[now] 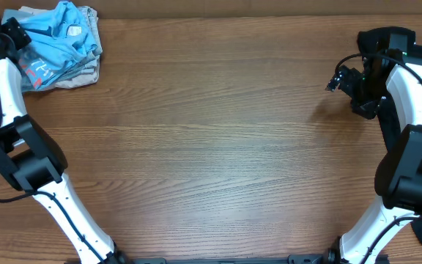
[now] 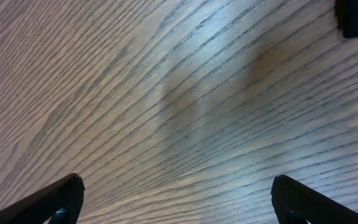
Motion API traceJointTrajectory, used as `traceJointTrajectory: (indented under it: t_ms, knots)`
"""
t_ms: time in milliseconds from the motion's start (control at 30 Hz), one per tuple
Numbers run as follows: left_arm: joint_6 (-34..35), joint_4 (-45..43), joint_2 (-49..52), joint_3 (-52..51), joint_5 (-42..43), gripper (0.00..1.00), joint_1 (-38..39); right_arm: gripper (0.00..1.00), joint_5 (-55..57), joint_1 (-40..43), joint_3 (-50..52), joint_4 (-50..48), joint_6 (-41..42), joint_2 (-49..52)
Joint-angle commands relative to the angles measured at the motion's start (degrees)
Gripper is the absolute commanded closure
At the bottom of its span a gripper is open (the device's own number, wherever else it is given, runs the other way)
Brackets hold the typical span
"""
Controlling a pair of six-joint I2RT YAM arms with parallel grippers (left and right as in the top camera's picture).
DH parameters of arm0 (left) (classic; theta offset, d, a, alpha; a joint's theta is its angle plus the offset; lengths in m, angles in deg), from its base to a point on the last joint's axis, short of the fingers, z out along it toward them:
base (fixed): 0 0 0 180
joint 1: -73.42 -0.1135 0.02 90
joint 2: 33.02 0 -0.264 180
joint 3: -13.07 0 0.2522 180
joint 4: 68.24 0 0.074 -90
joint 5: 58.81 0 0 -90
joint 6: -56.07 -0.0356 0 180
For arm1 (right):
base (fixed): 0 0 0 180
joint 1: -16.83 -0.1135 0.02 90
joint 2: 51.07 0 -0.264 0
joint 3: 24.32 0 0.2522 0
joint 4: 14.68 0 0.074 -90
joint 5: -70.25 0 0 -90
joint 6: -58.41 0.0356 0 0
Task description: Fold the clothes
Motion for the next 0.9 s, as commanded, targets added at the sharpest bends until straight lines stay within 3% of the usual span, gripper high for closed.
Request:
traceJointTrajectory:
  t_ms: [0,433,867]
  knots:
    - [0.4,0.3,-1.8,1.0,0.0,0.11,0.5,0.00,0.0,-0.2,-1.1,-0.3,0.4,-1.7]
    - [0.2,-0.5,-2.5,1.3,18.6,0.13,5.3,0.00,0.0,-0.2,-1.1,-0.3,0.4,-1.7]
    - [0.5,4.7,-2.5,1.3,15.8,0.20,9.9,0.00,0.0,-0.2,-1.1,-0.3,0.4,-1.7]
